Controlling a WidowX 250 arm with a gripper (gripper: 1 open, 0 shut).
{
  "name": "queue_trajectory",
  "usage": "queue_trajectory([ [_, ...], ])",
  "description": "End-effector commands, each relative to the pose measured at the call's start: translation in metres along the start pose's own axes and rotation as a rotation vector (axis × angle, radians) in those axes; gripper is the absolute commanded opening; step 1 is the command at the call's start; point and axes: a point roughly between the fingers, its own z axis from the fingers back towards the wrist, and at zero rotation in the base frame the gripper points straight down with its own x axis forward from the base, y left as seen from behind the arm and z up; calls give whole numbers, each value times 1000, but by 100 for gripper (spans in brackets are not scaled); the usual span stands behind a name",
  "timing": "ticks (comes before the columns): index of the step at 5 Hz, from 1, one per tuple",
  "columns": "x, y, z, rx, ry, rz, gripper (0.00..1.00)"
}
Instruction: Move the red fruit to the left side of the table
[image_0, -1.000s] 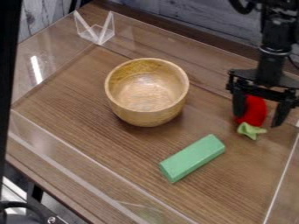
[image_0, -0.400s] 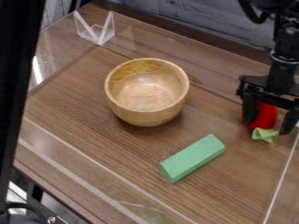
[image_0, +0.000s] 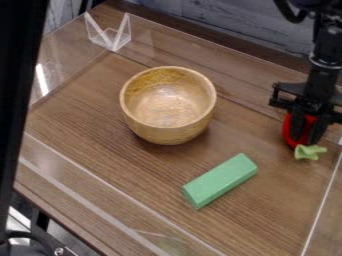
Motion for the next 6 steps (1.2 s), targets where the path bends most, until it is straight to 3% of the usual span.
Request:
queue_trajectory([
  [1,9,6,69,-50,-158,69,0],
  [2,-1,37,106,-75,-222,69,0],
  [3,-6,80,125,-87,-241,73,0],
  [5,-9,151,158,-83,-258,128,0],
  [6,-14,179,159,-74,-258,155,0],
])
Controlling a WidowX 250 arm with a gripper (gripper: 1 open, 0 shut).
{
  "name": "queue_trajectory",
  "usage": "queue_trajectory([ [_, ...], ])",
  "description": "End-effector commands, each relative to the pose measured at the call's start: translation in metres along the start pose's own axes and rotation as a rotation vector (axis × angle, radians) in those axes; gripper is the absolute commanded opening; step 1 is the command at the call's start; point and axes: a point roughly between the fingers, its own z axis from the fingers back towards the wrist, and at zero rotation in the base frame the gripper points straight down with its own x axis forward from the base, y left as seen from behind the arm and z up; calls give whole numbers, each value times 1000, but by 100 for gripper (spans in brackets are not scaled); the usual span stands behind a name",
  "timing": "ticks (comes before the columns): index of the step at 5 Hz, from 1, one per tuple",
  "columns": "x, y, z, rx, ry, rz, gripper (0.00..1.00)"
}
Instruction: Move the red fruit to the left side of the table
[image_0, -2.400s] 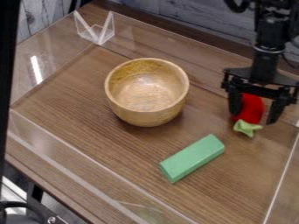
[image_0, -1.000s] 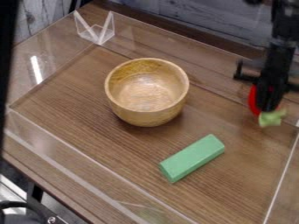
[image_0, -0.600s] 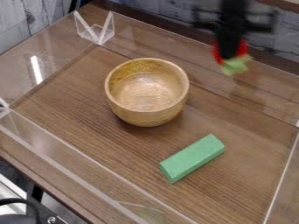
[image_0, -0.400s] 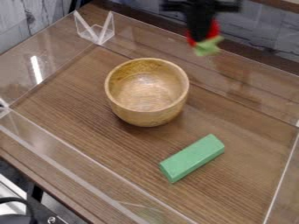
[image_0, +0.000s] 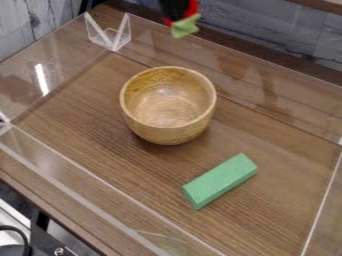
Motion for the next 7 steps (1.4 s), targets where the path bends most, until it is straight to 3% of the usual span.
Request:
queue_trajectory([
  [1,4,21,24,14,-82,-7,0],
  [3,10,68,16,47,-69,22,0],
  [5,12,108,-14,67,-50,24,0],
  [6,20,116,-23,75,-42,47,100],
  [7,29,124,-32,84,-34,70,0],
])
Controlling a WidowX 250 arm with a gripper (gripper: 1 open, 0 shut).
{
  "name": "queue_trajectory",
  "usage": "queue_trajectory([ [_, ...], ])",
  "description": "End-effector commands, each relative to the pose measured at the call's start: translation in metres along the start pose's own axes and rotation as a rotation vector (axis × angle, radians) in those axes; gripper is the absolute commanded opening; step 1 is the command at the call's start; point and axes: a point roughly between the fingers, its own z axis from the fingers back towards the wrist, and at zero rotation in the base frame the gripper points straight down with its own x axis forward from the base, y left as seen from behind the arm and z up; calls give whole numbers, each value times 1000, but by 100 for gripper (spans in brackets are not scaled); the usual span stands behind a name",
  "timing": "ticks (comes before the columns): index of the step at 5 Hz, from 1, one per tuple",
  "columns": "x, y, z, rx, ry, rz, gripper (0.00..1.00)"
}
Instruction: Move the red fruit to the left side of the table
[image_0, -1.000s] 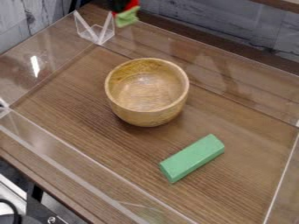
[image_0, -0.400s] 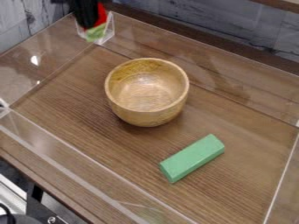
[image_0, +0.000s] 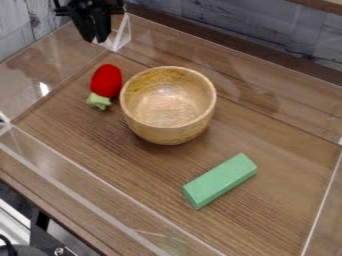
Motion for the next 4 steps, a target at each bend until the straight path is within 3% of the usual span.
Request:
queue_trajectory([
  [1,18,10,17,25,-64,29,0],
  [3,8,27,9,36,-43,-9,0],
  [4,10,29,0,46,-41,50,0],
])
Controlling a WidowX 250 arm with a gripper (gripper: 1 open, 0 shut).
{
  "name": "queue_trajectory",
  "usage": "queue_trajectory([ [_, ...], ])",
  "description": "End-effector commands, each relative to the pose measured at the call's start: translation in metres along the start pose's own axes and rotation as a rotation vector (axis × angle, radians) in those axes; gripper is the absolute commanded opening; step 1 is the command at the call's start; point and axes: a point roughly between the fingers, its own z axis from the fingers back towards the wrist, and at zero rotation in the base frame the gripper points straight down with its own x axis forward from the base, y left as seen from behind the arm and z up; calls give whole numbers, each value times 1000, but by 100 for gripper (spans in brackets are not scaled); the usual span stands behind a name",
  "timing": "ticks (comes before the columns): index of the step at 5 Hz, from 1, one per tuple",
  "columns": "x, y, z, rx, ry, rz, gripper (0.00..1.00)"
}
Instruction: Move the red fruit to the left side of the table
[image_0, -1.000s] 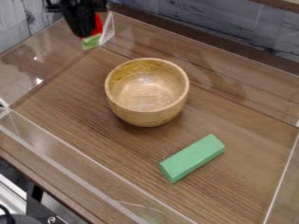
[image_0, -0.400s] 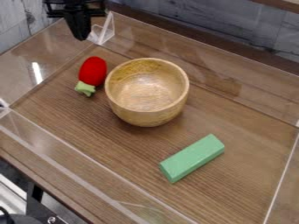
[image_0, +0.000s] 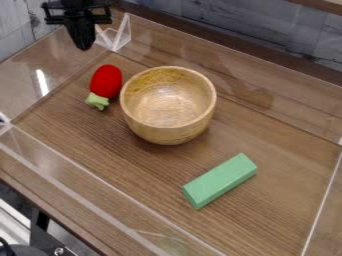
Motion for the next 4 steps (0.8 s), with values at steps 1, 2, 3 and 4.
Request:
queue_trajectory([
  [1,3,2,6,22,-39,71,0],
  [2,2,-1,22,20,-36,66,100],
  [3,2,0,41,15,-36,62,100],
  [4,3,0,66,0,-43,58,100],
])
